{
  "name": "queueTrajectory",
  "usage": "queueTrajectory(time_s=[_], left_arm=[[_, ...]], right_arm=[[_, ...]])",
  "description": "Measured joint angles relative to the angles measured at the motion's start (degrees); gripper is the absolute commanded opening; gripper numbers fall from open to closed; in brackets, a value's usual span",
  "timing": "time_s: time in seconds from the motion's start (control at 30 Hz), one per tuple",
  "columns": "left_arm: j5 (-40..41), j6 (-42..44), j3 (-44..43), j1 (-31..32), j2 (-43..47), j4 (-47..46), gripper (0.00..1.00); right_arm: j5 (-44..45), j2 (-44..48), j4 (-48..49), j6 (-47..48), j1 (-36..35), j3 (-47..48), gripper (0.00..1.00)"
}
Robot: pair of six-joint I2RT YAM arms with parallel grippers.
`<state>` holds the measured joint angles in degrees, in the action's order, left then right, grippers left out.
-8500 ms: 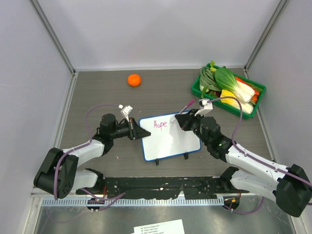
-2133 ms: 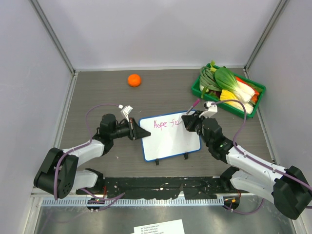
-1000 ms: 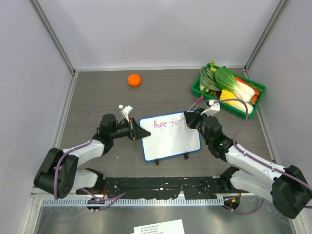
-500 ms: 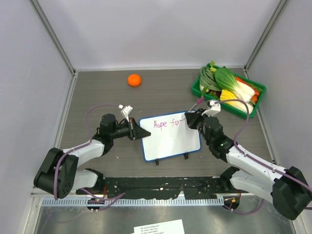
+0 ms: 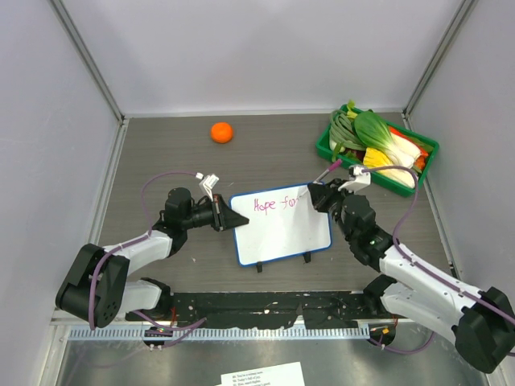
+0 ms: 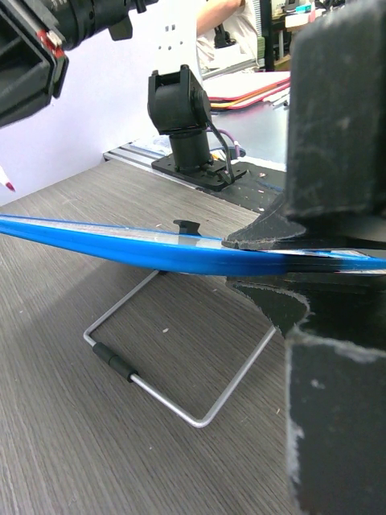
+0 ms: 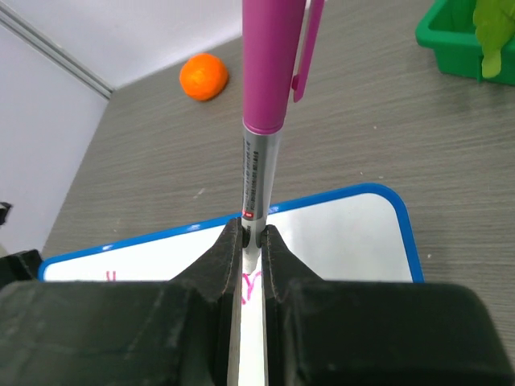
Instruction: Write a sentence on the whiteboard
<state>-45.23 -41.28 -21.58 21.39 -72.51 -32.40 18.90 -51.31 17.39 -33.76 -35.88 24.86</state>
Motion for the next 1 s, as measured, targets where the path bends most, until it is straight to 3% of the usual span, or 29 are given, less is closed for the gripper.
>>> queueTrajectory(time_s=[0.4,1.0], left_arm=[[0.0,0.02,0.0,0.04,0.0,-0.02,0.0],[0.0,0.11,0.0,0.04,0.0,-0.02,0.0]], right_arm=[[0.42,8.35,-2.73,0.92,0.0,0.42,0.01],[-1.29,5.16,-3.74,2.82,-2.56,1.36,0.01]])
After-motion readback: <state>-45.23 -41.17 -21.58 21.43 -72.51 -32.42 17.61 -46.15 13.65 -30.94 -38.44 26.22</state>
